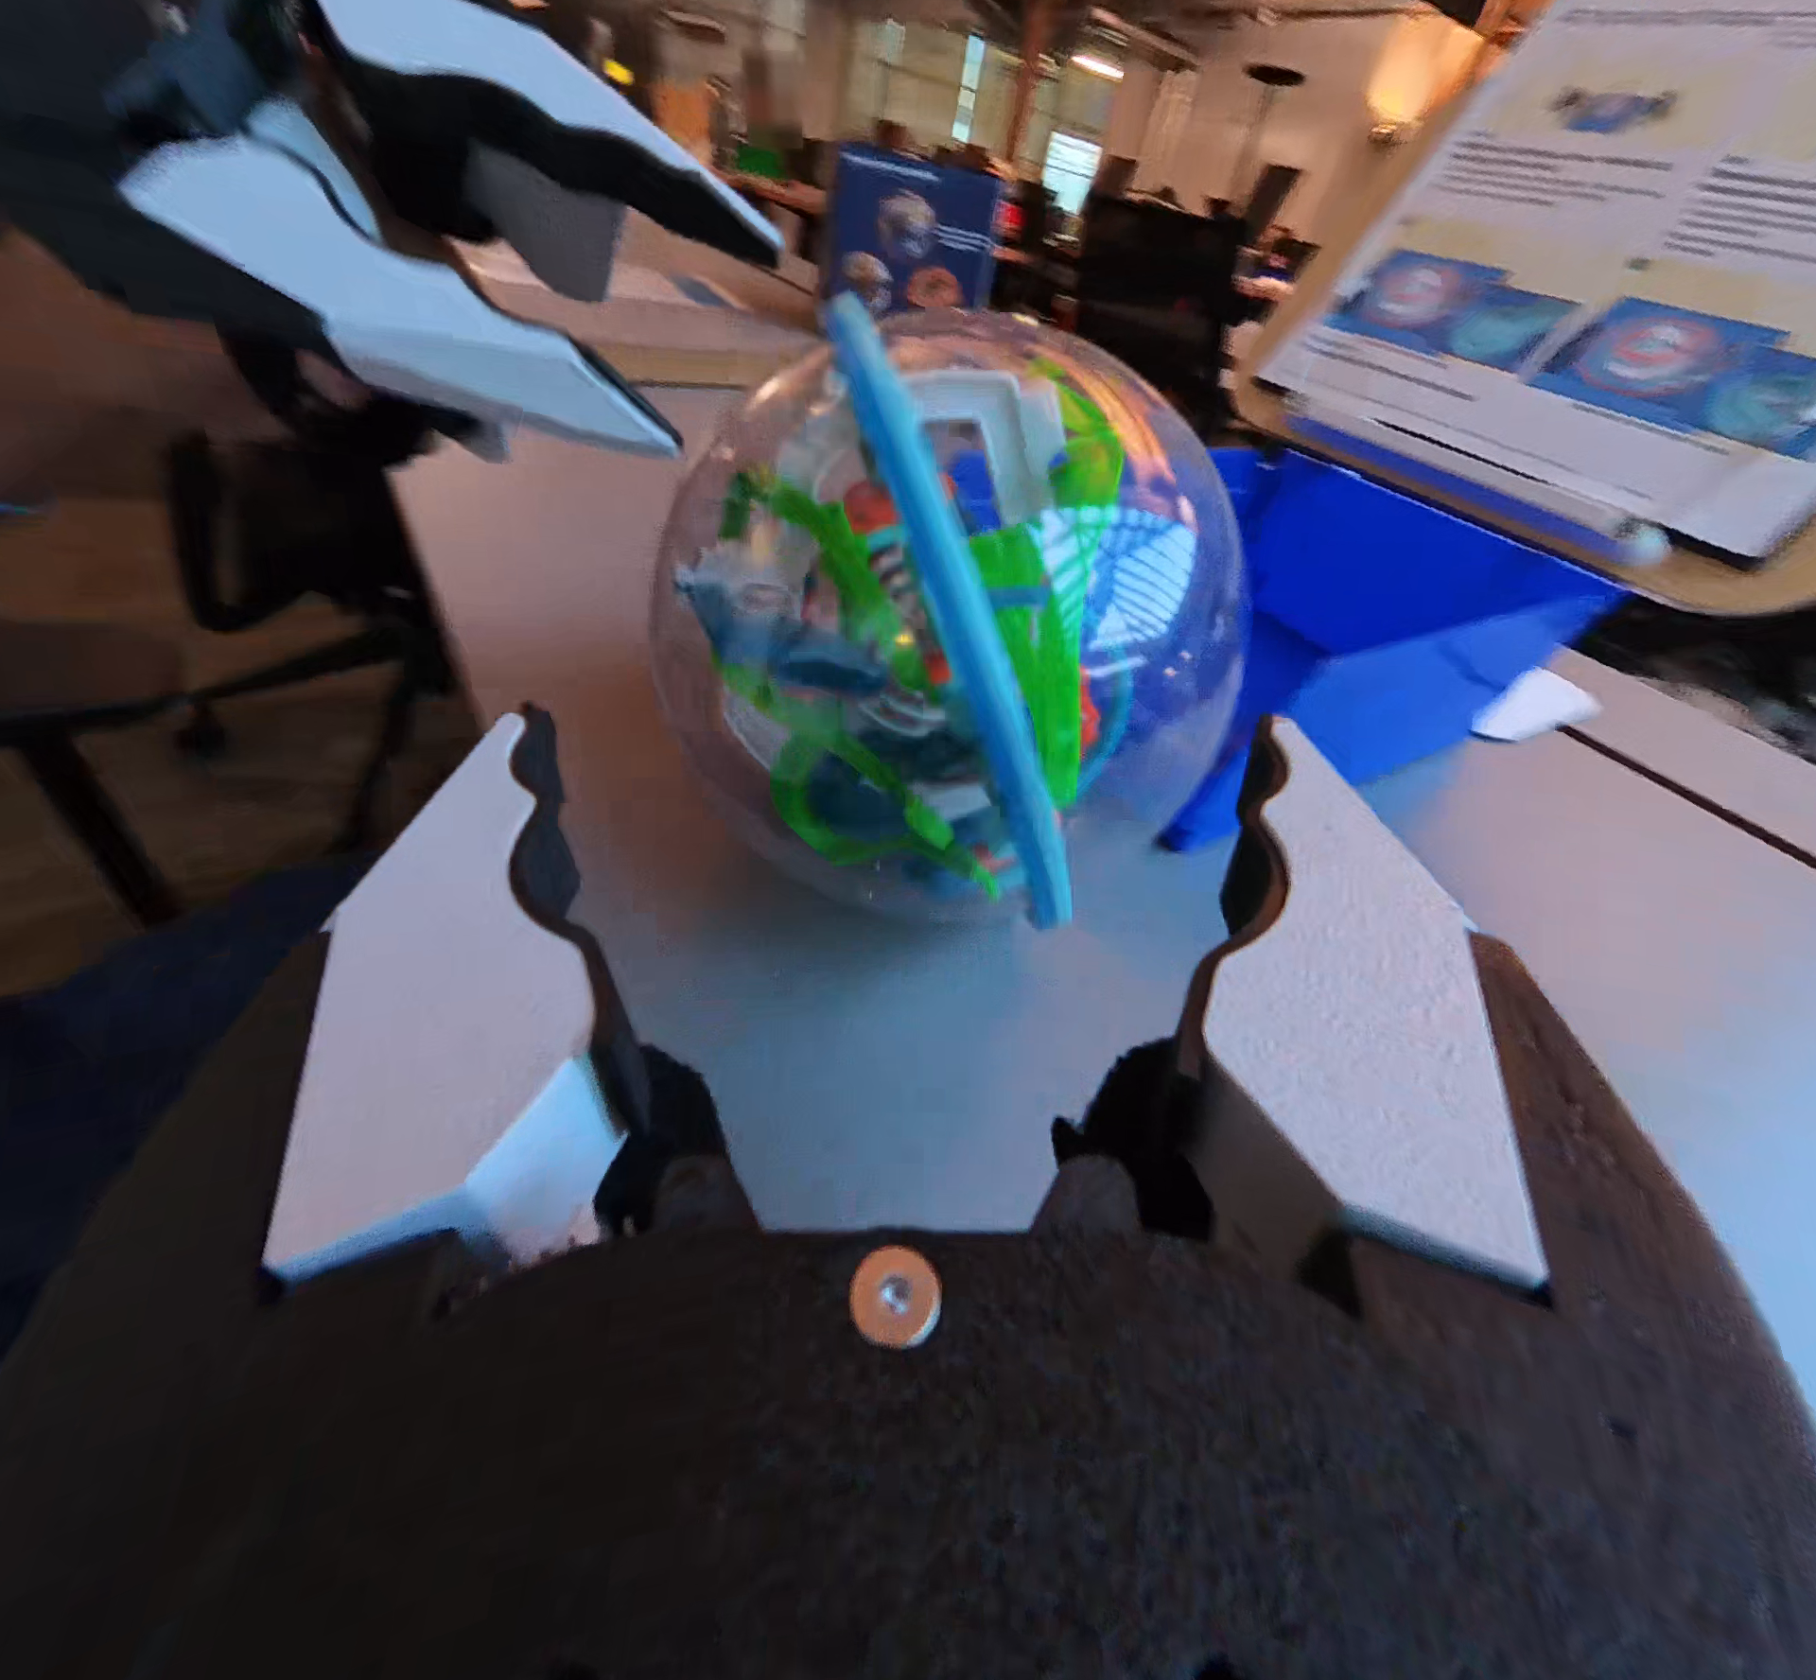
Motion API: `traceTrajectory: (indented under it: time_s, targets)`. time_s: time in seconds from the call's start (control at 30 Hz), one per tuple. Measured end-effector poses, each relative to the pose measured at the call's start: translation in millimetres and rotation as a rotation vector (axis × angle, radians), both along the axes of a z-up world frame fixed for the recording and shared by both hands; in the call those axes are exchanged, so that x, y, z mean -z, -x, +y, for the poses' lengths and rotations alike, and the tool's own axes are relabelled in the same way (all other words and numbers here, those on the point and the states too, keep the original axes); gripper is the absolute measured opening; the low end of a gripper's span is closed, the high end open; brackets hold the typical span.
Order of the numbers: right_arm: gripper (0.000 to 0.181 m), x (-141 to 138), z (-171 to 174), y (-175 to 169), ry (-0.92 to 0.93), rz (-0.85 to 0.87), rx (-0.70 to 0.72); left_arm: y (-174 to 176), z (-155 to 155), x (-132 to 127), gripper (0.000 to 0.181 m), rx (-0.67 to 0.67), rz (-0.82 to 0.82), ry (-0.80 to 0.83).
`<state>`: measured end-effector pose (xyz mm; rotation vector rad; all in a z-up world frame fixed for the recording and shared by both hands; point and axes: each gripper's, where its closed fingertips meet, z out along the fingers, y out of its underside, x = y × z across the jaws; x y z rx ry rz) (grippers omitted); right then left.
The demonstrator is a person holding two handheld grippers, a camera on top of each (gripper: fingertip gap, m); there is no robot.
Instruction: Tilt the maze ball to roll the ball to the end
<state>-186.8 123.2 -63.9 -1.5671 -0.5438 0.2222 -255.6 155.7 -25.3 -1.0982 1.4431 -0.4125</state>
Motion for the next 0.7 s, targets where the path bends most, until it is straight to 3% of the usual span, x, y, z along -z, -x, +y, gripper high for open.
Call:
traceTrajectory:
  time_s: [0.13,0.23,0.33,0.47,0.57,0.63,0.7]
  targets:
    - [0.114,9.0,8.8,-15.9,-0.045,-0.064,0.155,16.0,33.2,17.7,0.05,0.054,-0.016,0.404]
    - [0.073,-2.1,17.9,-40.5,-0.145,-0.122,0.301,40.7,61.0,33.1,0.054,0.101,-0.081,0.629]
    - [0.071,6.6,32.4,-49.4,-0.026,-0.047,0.264,58.0,77.9,49.5,0.057,0.114,-0.117,0.658]
    - [0.073,35.0,32.1,-6.7,0.173,-0.004,-0.073,73.3,96.6,44.7,0.058,0.126,-0.159,0.567]
    - [0.062,34.4,45.8,-4.8,0.114,-0.097,-0.031,76.2,89.6,23.6,0.056,0.234,-0.17,0.548]
    - [0.043,24.0,58.1,-10.2,0.055,-0.078,0.026,71.8,88.6,17.9,0.054,0.256,-0.123,0.498]
    - [0.036,25.6,65.7,-7.6,0.065,-0.106,-0.008,66.8,85.0,11.6,0.049,0.302,-0.09,0.477]
